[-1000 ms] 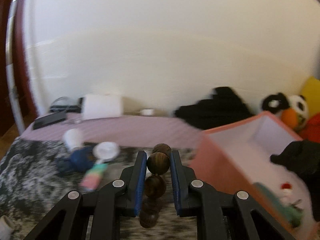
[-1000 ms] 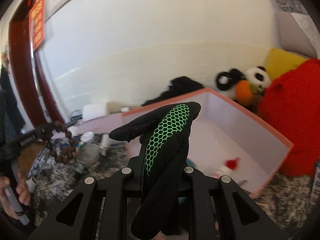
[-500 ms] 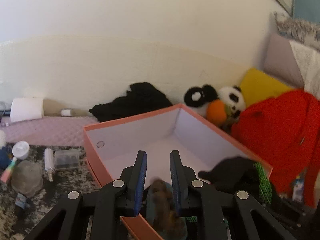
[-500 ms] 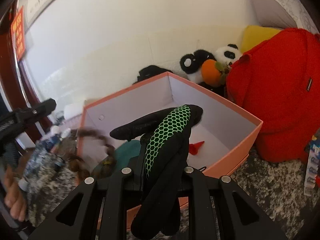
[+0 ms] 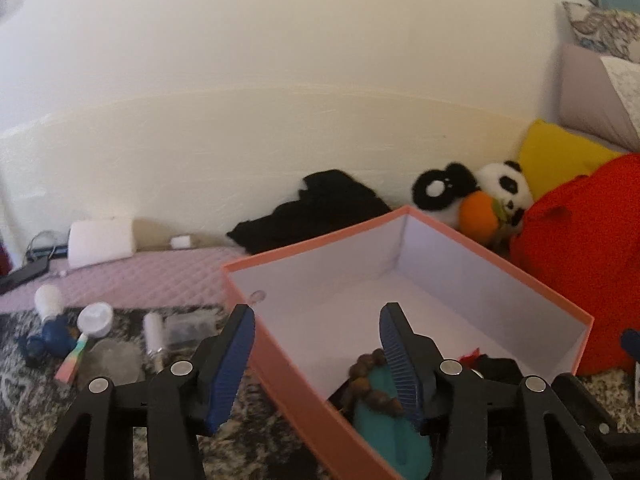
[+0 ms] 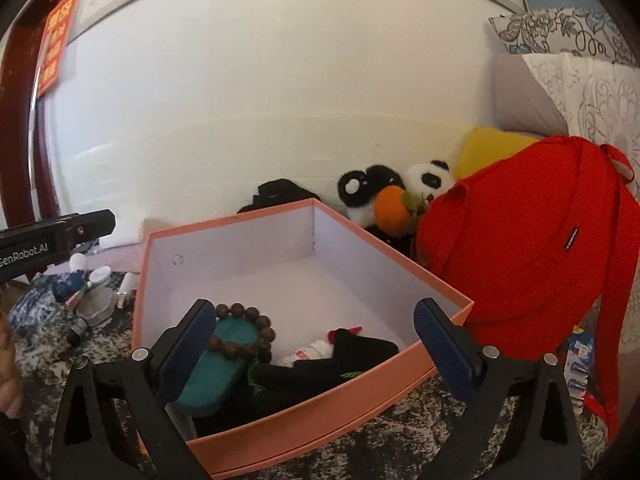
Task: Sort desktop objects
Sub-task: 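Drop the bracelet and glove into the pink box by opening both tools, then grasp the small dark bottle with the left tool while the right tool grasps the white LED bulb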
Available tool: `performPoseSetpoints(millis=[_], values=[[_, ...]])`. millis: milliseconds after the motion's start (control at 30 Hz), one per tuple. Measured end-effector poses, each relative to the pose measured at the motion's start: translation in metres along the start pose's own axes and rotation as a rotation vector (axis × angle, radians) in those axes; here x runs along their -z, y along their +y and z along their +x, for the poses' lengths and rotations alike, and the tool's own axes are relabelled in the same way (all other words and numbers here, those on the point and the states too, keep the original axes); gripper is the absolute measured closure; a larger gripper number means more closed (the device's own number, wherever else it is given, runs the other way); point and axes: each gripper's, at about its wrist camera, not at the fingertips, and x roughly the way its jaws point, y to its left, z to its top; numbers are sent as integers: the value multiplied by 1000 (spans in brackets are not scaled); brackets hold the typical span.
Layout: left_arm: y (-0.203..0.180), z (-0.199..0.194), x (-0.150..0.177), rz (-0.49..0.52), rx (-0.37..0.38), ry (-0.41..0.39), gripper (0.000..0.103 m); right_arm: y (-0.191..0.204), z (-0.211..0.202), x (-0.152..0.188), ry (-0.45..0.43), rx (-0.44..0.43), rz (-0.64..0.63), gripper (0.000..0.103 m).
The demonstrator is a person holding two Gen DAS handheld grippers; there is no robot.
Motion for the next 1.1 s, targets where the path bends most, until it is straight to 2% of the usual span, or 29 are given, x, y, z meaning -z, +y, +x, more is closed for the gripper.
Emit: performPoseSetpoints(millis=[100,167,233,267,467,600,667,867,1000,1100], values=[[22,-3,3,-24,-22,12,41,16,-2,-2,3,-81,-17,2],[36,-8,6,-12,-100,-8,40,29,-2,-5,7,-148,-11,2],[46,-14,8,27,-191,-47,32,43,-2,-8,26,-212,-4,2],[54,-16,8,33,-213,-58,30,49,-2,-10,33,-226,-1,2],[117,-28,9,-82,-270,-63,27,81,-2,-18,83,-344,89,1],[150,-28,17,-64,-350,-51,22,114,6,-17,122,-429,119,1],[164,-26,26,-56,-364,-47,19,136,14,-14,145,-455,120,1],[207,10,61,-106,-280,-24,11,201,55,15,184,-463,59,1],[234,45,86,-167,-276,-2,11,240,101,36,162,-398,-13,2],[249,67,101,-214,-310,58,11,260,132,39,168,-380,-83,10]])
